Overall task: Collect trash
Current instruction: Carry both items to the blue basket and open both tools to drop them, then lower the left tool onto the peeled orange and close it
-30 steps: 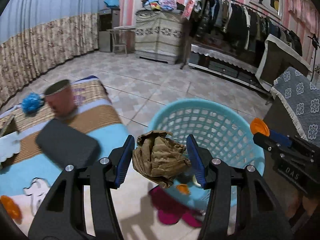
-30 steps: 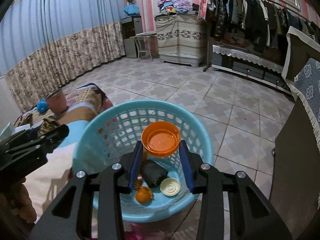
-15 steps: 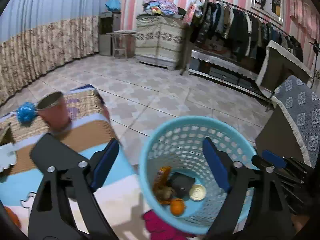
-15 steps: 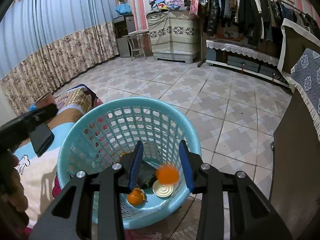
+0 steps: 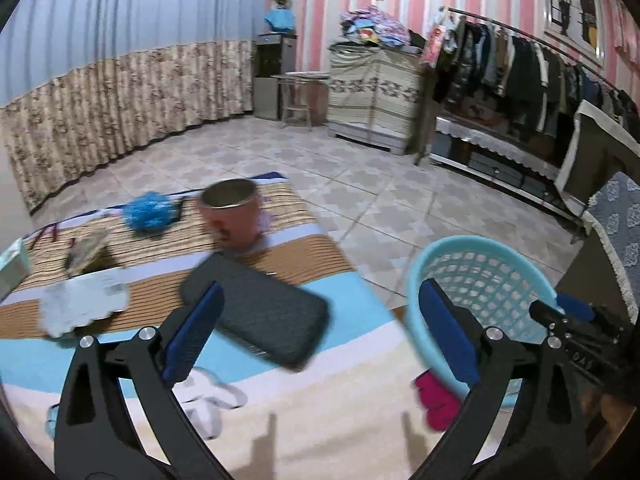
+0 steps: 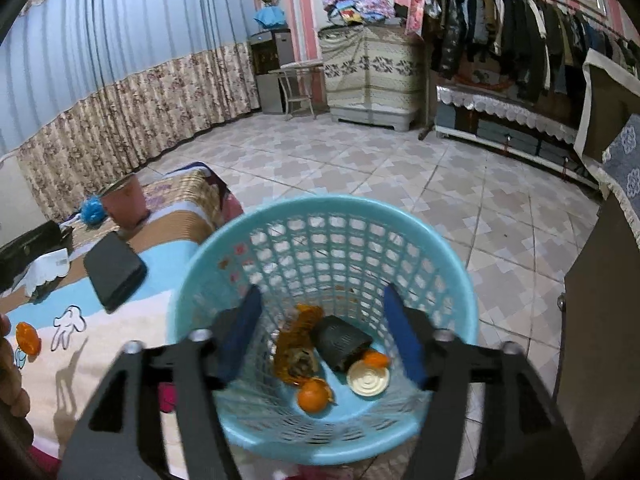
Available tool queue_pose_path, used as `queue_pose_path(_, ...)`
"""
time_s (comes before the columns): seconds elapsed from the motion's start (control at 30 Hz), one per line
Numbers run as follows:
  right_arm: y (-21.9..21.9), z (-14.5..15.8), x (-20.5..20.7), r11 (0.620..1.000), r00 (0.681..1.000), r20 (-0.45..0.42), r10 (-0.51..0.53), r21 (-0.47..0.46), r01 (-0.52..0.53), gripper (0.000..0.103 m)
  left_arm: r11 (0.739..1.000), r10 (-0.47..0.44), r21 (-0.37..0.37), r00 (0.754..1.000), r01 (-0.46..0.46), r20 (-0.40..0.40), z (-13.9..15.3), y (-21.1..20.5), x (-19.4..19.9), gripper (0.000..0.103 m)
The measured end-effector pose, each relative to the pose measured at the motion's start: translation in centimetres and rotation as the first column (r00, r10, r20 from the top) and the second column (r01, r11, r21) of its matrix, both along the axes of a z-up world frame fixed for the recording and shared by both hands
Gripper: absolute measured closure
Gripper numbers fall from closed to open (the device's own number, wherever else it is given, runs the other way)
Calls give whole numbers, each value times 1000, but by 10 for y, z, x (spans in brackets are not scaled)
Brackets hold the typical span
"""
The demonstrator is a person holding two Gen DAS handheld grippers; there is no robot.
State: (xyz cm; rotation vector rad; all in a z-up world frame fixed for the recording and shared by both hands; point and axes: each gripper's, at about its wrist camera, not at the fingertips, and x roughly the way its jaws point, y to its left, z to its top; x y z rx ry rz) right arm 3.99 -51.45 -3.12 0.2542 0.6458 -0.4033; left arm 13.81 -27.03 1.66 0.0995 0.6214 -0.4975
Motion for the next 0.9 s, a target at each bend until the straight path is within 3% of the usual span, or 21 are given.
queue_pose_path(0.23,60,21,19,997,997,35,75,-22,-74,16,995,101,3,995,-101,22,13,81,-4,5)
queue_pose_path(0.4,110,31,34,991,990,55,131,-19,-131,7,983,179,25,983,-180,42,14,138,-8,5)
queue_pose_path(0.6,167,33,49,980,979,49,200,-21,-199,5,967,246,63,969,-247,22,-7,192,-5,5)
queue_pose_path(0.9,216,11,61,978,979,28,200,-60,-198,4,963,269,46,961,-266,-70,-48,222,8,5)
